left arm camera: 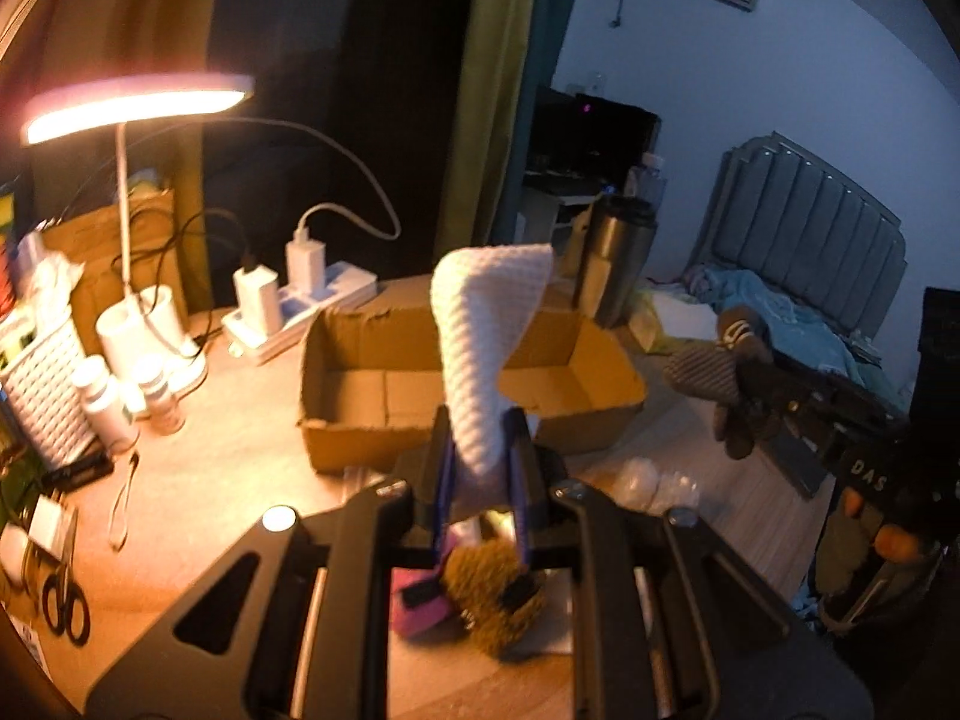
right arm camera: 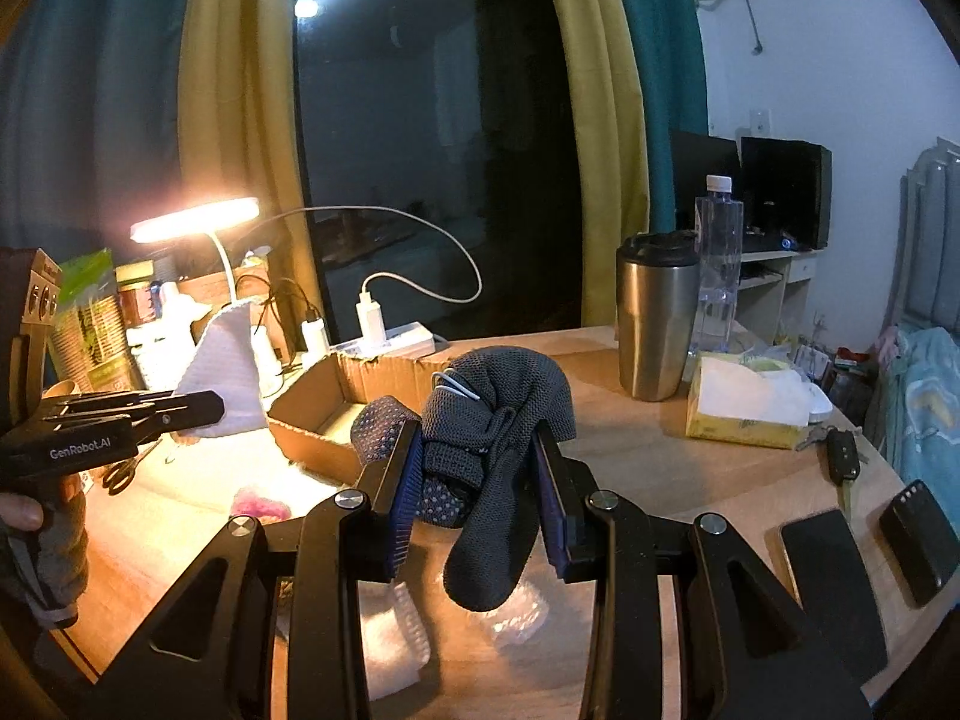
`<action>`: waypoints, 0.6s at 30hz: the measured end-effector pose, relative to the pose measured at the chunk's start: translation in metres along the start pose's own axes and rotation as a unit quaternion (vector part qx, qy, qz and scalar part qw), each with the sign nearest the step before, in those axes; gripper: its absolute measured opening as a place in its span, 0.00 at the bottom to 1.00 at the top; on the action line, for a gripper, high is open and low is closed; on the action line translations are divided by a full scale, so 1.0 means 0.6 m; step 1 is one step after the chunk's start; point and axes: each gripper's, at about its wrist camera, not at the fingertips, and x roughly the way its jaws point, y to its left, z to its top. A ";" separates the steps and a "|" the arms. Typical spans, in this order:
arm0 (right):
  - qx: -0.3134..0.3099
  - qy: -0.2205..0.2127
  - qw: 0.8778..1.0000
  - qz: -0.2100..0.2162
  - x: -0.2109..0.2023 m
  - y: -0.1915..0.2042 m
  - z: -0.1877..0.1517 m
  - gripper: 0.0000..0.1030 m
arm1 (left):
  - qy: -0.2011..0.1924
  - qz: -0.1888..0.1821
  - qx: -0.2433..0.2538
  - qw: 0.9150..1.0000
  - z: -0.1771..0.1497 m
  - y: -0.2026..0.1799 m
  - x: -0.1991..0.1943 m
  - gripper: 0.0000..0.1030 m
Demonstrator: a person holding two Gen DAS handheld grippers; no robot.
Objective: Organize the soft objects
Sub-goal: 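Carry gloves and towel into the cardboard box and open both grippers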
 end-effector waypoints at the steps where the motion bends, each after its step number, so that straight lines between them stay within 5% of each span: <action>1: 0.000 -0.001 1.000 0.000 0.002 -0.001 0.003 0.36 | -0.002 -0.003 0.002 1.000 0.004 -0.003 0.002 0.16; 18: 0.002 0.014 1.000 -0.012 0.066 -0.037 0.034 0.36 | -0.004 -0.040 0.017 0.999 0.046 -0.035 0.101 0.16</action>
